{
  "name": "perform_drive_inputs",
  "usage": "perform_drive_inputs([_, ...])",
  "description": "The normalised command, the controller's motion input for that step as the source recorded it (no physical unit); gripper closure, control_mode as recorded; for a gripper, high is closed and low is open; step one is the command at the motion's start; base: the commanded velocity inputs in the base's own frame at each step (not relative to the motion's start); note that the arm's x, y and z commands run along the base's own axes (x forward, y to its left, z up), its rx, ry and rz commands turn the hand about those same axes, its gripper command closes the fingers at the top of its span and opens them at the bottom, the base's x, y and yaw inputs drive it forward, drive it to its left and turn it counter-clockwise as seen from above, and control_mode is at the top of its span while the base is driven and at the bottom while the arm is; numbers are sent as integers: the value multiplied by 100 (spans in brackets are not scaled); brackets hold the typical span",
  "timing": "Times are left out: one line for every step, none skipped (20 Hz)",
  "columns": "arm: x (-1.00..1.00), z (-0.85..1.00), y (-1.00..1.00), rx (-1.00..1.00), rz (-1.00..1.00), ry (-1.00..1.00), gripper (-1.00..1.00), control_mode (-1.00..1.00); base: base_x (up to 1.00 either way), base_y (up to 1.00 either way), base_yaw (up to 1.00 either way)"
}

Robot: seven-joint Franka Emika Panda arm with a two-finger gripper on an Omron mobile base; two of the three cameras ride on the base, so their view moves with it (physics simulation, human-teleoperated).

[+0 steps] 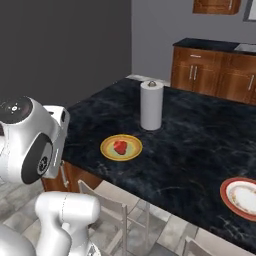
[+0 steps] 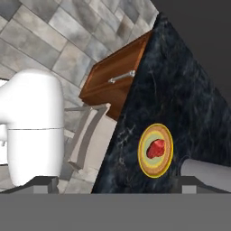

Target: Transport the steak and cucumber to the fridge. Place the steak on the rack containing meat and place the cucumber on the rack containing the vegetable, ensuring meats and vegetables are on different racks.

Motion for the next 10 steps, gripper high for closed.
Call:
perform_drive_inputs([0,0,0,0,0,0,-100,100,100,21,-15])
perform_drive_inputs([0,0,0,0,0,0,-100,100,100,86,-25])
perform_drive_inputs([0,0,0,0,0,0,-100,100,100,91,-27])
perform_drive_inputs([0,0,0,0,0,0,-100,100,100,86,-30])
perform_drive_inputs([0,0,0,0,0,0,-100,100,100,65,-35])
perform_drive_inputs([0,0,0,0,0,0,-100,100,100,49,-39])
perform_drive_inputs([0,0,0,0,0,0,-100,100,100,37,-43])
perform_drive_inputs([0,0,0,0,0,0,-100,100,100,54,-50])
perform_drive_inputs([0,0,0,0,0,0,-100,100,100,59,-55])
perform_drive_inputs([0,0,0,0,0,0,-100,100,100,47,-57])
